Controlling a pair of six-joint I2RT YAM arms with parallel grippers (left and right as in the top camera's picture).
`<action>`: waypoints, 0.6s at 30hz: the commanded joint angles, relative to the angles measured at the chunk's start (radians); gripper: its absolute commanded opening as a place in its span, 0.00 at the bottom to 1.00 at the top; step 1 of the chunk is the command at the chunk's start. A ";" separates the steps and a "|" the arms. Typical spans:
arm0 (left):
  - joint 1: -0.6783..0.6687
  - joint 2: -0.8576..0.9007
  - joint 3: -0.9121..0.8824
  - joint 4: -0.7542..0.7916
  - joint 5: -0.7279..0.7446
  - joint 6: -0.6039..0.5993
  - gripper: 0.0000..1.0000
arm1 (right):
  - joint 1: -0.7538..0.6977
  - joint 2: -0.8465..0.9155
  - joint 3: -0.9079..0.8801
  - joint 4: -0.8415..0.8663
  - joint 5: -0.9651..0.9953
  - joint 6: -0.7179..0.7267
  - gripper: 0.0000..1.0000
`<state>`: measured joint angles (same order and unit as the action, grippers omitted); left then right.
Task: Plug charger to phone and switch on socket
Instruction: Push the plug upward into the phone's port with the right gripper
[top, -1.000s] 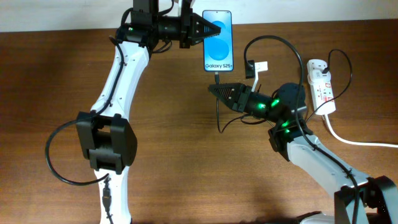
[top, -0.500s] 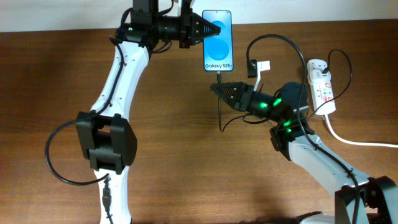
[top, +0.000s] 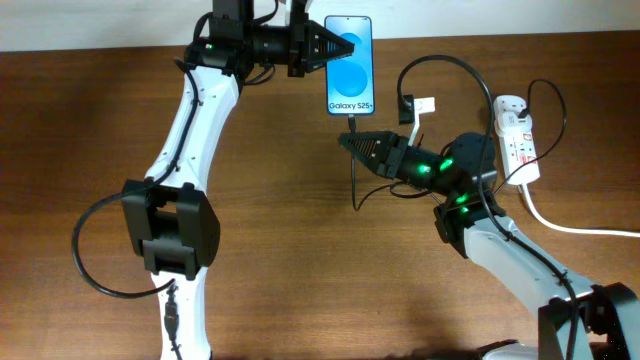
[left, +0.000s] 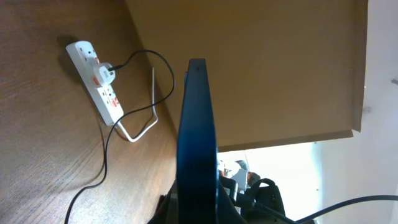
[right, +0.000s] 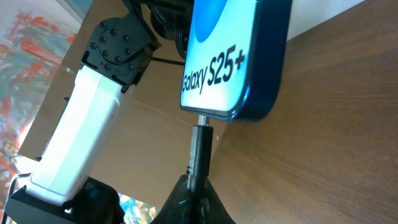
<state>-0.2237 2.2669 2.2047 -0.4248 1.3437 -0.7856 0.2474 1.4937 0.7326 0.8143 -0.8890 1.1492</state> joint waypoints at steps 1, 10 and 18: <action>-0.015 -0.006 0.014 0.003 0.055 0.039 0.00 | -0.008 0.002 0.036 0.020 0.048 -0.010 0.04; -0.056 -0.006 0.014 0.001 0.055 0.039 0.00 | -0.006 0.002 0.045 0.021 0.096 -0.011 0.04; -0.031 -0.006 0.014 0.001 0.055 0.039 0.00 | -0.006 0.002 0.046 0.013 0.106 -0.011 0.06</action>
<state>-0.2390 2.2669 2.2047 -0.4206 1.3327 -0.7784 0.2474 1.4937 0.7326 0.8116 -0.8768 1.1484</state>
